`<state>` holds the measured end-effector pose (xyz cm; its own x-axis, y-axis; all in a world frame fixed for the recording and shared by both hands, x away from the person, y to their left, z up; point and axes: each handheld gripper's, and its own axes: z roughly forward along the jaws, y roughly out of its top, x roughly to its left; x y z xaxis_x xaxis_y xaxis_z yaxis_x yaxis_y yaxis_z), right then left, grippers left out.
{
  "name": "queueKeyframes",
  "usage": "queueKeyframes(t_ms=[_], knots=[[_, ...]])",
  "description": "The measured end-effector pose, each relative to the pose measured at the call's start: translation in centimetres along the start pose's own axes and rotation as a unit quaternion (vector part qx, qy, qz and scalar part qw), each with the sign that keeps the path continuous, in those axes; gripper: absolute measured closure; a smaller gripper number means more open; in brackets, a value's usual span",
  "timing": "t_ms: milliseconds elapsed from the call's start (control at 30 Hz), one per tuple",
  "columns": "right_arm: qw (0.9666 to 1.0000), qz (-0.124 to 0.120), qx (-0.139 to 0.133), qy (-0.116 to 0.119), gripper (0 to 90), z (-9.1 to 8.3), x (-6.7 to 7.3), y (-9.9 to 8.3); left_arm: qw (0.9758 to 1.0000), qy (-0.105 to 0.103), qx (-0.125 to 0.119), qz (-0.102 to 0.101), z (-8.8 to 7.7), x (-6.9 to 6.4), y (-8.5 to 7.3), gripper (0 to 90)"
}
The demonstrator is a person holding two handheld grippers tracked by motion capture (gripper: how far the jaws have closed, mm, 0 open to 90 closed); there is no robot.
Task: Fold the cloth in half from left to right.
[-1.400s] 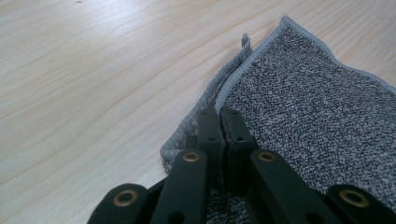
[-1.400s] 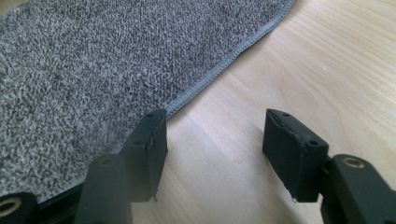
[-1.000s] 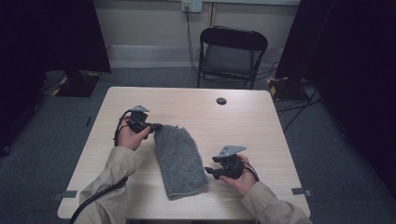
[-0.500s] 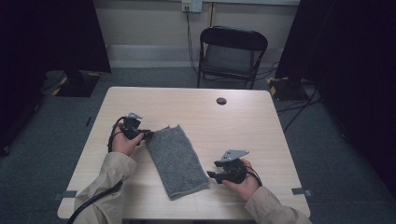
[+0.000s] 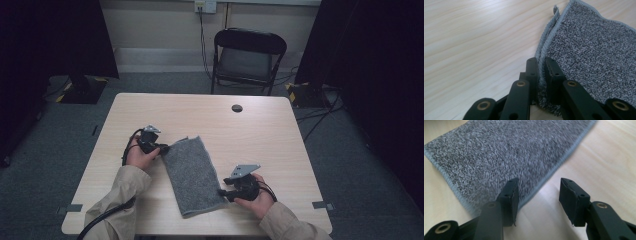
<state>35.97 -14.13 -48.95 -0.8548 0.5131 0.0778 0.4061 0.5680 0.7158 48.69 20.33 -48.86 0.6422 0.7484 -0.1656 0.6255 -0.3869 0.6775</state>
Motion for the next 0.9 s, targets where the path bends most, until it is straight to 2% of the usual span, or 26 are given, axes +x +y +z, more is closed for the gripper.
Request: queueKeyframes(t_ms=[67, 133, 167, 200, 267, 300, 367, 400, 467, 533, 633, 667, 700, 767, 800, 833, 867, 900], knots=[[1.0, -0.005, 0.008, 0.003, 50.6, -0.5, 0.6, -0.4, 0.9997, -0.018, 0.001, 0.018, 1.0, -1.5, 0.6, 82.9], [0.9998, -0.005, 0.015, 0.007, 50.7, -1.1, 1.3, -0.9, 0.998, -0.043, 0.009, 0.045, 2.0, -3.5, 1.3, 83.3], [0.9998, -0.004, 0.016, 0.01, 51.3, -1.4, 1.6, -1.1, 0.9967, -0.058, 0.012, 0.055, 2.6, -4.9, 1.6, 83.5], [0.9997, -0.004, 0.022, 0.011, 51.2, -1.9, 2.0, -1.5, 0.9955, -0.07, 0.014, 0.063, 3.0, -5.7, 1.8, 83.7], [0.9998, 0.002, 0.018, 0.009, 50.4, -2.7, 2.4, -1.9, 0.9916, -0.099, 0.022, 0.08, 3.8, -7.9, 2.1, 83.8], [0.9999, 0.009, 0.012, 0.009, 49.6, -3.3, 2.4, -2.1, 0.9899, -0.106, 0.024, 0.091, 4.1, -8.9, 2.2, 83.8], [0.9998, 0.015, 0.004, -0.008, 48.6, -4.3, 2.1, -2.4, 0.9869, -0.112, 0.026, 0.114, 4.5, -10.3, 2.5, 83.5], [0.9996, 0.021, -0.002, -0.018, 48.5, -4.7, 1.7, -2.5, 0.987, -0.106, 0.021, 0.119, 4.5, -10.6, 2.6, 83.0], [0.9986, 0.03, -0.009, -0.043, 48.6, -5.2, 0.6, -2.4, 0.9881, -0.1, 0.012, 0.116, 4.3, -10.2, 3.0, 82.3], [0.997, 0.033, -0.011, -0.069, 50.2, -5.2, -0.8, -2.0, 0.9905, -0.084, 0.006, 0.109, 3.9, -9.2, 3.3, 82.0], [0.9943, 0.047, -0.021, -0.094, 53.5, -4.3, -3.2, -1.3, 0.9936, -0.074, -0.007, 0.085, 3.4, -7.3, 3.5, 81.9], [0.9935, 0.052, -0.025, -0.098, 54.2, -3.9, -3.9, -1.0, 0.994, -0.071, -0.012, 0.083, 3.3, -6.7, 3.4, 80.3], [0.9928, 0.055, -0.027, -0.103, 55.8, -3.4, -4.6, -0.7, 0.9943, -0.064, -0.019, 0.082, 3.2, -6.2, 3.3, 75.6], [0.992, 0.057, -0.033, -0.108, 57.0, -2.2, -5.7, -0.1, 0.9944, -0.051, -0.018, 0.09, 3.3, -5.6, 3.1, 58.6], [0.9926, 0.055, -0.033, -0.103, 57.9, -1.6, -6.1, 0.3, 0.9947, -0.044, -0.015, 0.092, 3.3, -5.5, 2.9, 57.8], [0.9926, 0.048, -0.03, -0.108, 58.1, -1.0, -6.4, 0.7, 0.9952, -0.04, -0.017, 0.088, 3.2, -5.3, 2.8, 52.3], [0.9928, 0.039, -0.027, -0.11, 59.0, -0.4, -6.6, 1.0, 0.9958, -0.037, -0.025, 0.079, 3.0, -5.2, 2.7, 49.3], [0.9929, 0.041, -0.024, -0.109, 59.3, 0.2, -6.9, 1.3, 0.9963, -0.039, -0.027, 0.072, 2.8, -4.9, 2.7, 47.7]])
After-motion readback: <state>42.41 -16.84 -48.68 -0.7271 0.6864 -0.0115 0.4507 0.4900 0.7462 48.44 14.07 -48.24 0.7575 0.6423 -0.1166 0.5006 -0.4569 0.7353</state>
